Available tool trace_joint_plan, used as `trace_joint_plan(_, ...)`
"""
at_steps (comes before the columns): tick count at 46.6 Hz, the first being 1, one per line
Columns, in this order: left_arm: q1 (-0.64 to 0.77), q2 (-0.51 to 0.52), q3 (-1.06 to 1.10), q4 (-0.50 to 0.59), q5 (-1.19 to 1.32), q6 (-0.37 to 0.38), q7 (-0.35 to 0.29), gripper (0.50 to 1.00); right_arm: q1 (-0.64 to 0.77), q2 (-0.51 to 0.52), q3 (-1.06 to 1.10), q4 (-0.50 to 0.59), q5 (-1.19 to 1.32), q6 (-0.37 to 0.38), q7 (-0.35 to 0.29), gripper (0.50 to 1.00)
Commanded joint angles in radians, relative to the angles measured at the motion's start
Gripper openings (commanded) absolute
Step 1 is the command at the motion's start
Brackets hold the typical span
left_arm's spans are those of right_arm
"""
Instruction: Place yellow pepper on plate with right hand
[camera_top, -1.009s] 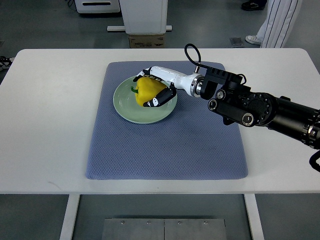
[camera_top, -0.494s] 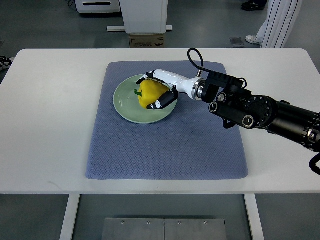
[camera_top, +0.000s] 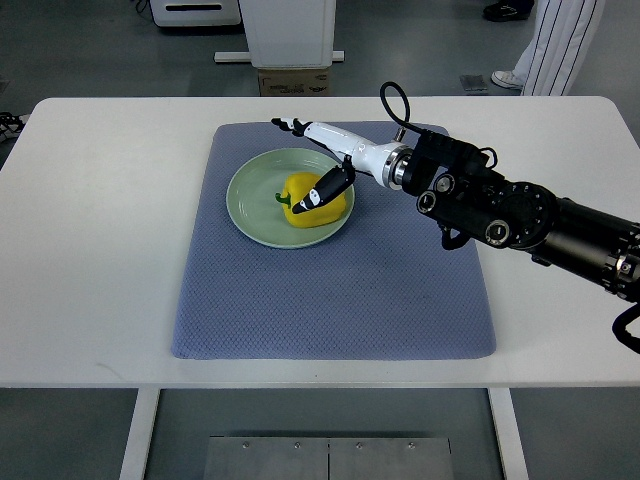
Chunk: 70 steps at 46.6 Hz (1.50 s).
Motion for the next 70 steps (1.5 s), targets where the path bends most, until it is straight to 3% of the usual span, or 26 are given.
trace_joint_plan(1,0.000,0.000,0.000,0.001,0.000,0.000,0.000,1.000,-0.010,0.000,0.025,0.000,0.035,0.000,0.000,0.998)
trace_joint_plan(11,0.000,0.000,0.000,-0.001,0.000,0.000,0.000,1.000,-0.053,-0.057,0.169,-0.002,0.138,0.000,-0.006,0.998)
trace_joint_plan(18,0.000,0.000,0.000,0.000,0.000,0.000,0.000,1.000,-0.122,-0.112,0.362,-0.012,0.140,0.000,-0.071,0.995)
trace_joint_plan(28,0.000,0.000,0.000,0.001,0.000,0.000,0.000,1.000,-0.207,-0.150,0.567,-0.028,0.140,-0.011,-0.112,0.995)
trace_joint_plan(45,0.000,0.000,0.000,0.000,0.000,0.000,0.000,1.000,-0.319,-0.132,0.788,-0.084,0.173,-0.112,-0.123,0.995)
trace_joint_plan(70,0.000,0.000,0.000,-0.001,0.000,0.000,0.000,1.000,-0.372,-0.055,0.966,-0.078,0.298,-0.115,-0.114,1.000)
